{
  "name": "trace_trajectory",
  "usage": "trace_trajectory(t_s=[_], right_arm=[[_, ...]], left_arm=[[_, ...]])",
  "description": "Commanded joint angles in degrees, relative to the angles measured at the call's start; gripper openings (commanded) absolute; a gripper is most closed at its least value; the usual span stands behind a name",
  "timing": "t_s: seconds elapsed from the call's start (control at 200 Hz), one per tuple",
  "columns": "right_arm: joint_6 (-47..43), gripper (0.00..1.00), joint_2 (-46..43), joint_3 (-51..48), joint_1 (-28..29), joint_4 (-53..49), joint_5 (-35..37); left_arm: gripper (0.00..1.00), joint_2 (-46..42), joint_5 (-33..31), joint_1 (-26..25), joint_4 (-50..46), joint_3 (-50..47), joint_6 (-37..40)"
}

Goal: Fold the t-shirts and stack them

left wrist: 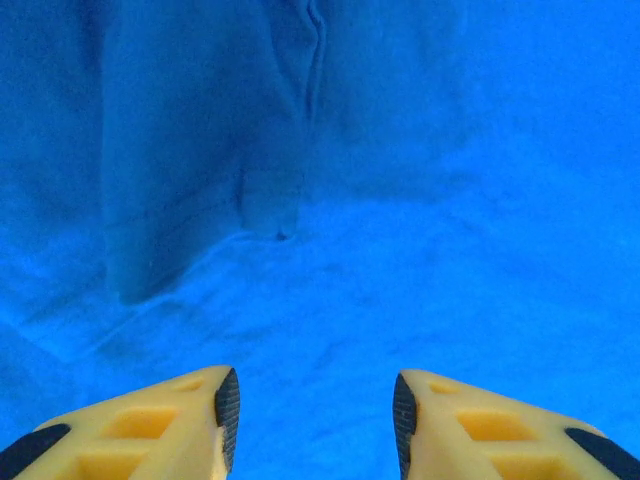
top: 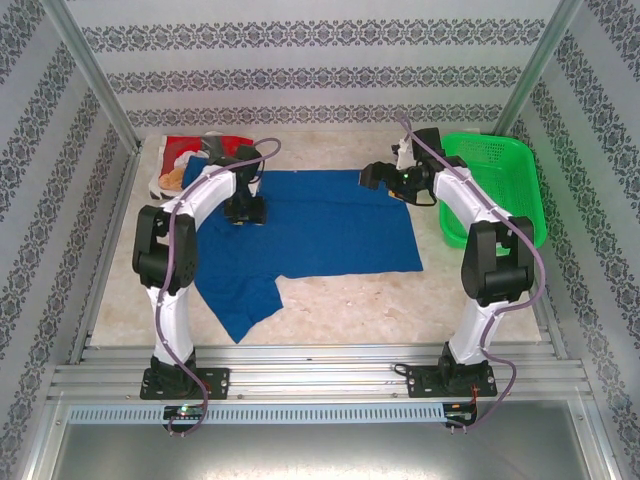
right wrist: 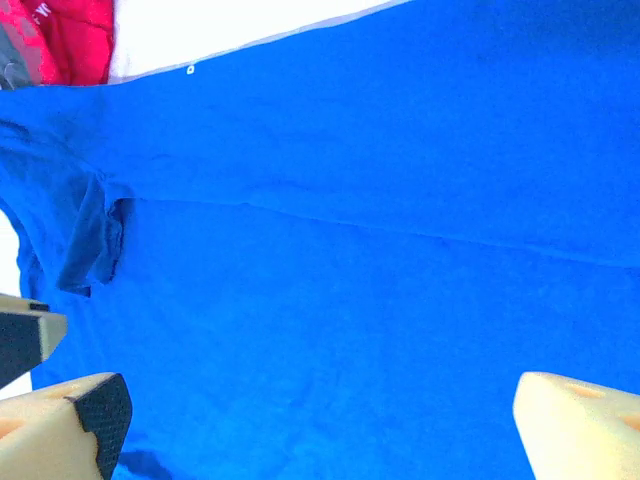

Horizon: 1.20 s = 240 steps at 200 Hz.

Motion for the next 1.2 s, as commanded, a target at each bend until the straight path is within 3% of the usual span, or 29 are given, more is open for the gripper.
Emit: trace_trajectory(t_s=[0.0,0.475,0.624,0.849,1.194], right_arm=[[-1.60,0.98,-1.27,-1.20,0.06,-0.50,-1.27],[-1.27,0.98,-1.18,-2.23,0.03,0.10,-0.92],[-1.01,0.98,-0.65,-1.95,-0.01,0.05,-1.09],[-0.76,0.98,-0.31,-1.60,-0.01,0.02,-0.74],[-0.32,0.98,-0.13,-1.78,0.40,0.31,-0.21]], left_arm=[[0.43,3.05,-3.69,-1.05,1.60,2.52,2.91],[0.35,8.98,-8.04,-1.73,3.35,6.75,5.89],[0.26,9.84,-6.51,-2.43,3.12,7.03,5.97],[0.03,8.09,-4.38,-3.31,3.54,5.18,5.24],[0.00,4.32,-3.10,-5.30,4.51,1.84,2.45]])
